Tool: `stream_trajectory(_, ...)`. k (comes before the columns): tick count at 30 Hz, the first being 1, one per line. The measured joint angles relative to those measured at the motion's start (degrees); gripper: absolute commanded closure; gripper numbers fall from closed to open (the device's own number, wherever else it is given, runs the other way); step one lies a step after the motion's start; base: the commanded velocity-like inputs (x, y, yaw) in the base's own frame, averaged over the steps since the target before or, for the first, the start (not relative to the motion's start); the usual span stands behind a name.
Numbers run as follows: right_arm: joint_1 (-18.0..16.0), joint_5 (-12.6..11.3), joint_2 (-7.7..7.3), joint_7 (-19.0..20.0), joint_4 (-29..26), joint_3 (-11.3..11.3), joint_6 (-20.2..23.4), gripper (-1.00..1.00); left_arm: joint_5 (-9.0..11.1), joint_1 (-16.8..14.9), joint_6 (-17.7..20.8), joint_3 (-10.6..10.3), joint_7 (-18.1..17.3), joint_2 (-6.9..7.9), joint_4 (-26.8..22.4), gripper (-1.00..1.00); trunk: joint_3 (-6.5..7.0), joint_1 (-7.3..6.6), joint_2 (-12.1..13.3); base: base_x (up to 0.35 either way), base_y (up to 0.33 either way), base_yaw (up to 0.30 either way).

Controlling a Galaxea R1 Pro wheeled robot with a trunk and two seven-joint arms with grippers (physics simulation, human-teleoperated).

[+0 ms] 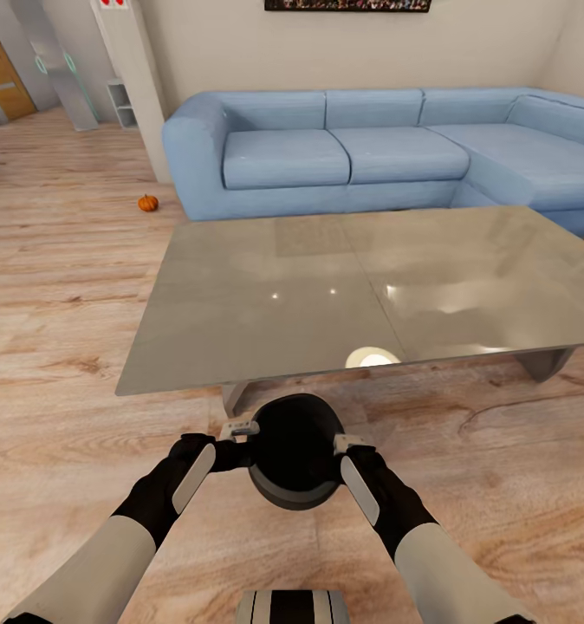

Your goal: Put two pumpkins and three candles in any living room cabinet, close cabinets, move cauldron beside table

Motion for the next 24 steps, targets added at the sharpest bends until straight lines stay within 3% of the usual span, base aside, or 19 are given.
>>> stream_trajectory(24,0.0,-0.3,-0.05,0.0,0.0,0.0,-0.1,-1.00,-0.3,0.0,0.2,-0.3,0.1,-0.01,0.8,-1.00,5.32,-0.62,0.3,-0.041,0.000,0.000)
